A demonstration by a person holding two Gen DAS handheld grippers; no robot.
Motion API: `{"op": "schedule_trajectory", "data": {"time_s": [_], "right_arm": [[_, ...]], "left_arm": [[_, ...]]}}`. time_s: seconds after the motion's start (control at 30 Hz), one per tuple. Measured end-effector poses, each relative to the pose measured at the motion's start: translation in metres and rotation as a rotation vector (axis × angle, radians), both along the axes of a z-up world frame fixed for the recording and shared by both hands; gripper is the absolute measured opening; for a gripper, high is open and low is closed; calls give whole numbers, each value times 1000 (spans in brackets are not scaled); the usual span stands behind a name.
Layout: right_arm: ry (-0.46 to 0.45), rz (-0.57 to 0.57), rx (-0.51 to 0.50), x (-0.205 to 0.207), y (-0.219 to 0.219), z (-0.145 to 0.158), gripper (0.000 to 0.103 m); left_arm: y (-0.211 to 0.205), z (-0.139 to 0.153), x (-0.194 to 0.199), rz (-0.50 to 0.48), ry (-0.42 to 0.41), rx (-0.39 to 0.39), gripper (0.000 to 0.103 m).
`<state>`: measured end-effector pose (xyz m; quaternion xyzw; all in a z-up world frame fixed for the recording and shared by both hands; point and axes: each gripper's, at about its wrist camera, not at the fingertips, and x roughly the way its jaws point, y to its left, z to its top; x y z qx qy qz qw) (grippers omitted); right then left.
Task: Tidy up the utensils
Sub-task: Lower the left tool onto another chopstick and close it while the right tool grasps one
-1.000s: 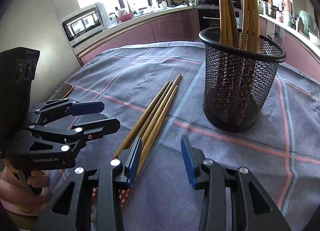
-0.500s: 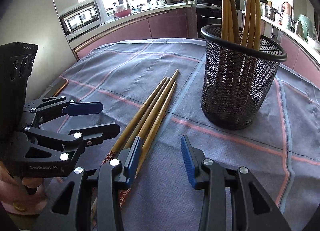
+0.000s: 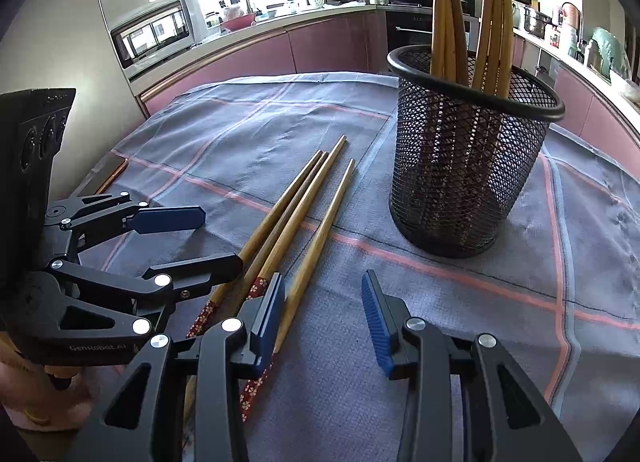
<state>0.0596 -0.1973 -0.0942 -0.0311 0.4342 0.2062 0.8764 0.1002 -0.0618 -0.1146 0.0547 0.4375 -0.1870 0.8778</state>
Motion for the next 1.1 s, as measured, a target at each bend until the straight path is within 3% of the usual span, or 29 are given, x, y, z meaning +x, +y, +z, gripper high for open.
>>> {"op": "schedule_trajectory", "data": {"time_s": [0.13,0.57,0.77,0.9,0.97,1.1], "right_arm": [[-1,-2,-5,2,2,0,36],[-8,-12,-22,13,8,-2,33],[0,-21,-9,17,6,-2,15],[3,-29,6,17,3,-2,11],[4,-43,20,17,0,-2,6],[3,-65,43,16,-7,-1,6]], "left_arm": [[-1,-1,1,1,5,5,58],[-3,-2,11,15,-4,44,39],[-2,-1,15,32,-2,39,23],[3,-2,16,60,9,17,10],[4,-2,16,79,15,5,9],[7,-1,14,97,15,-9,8]]}}
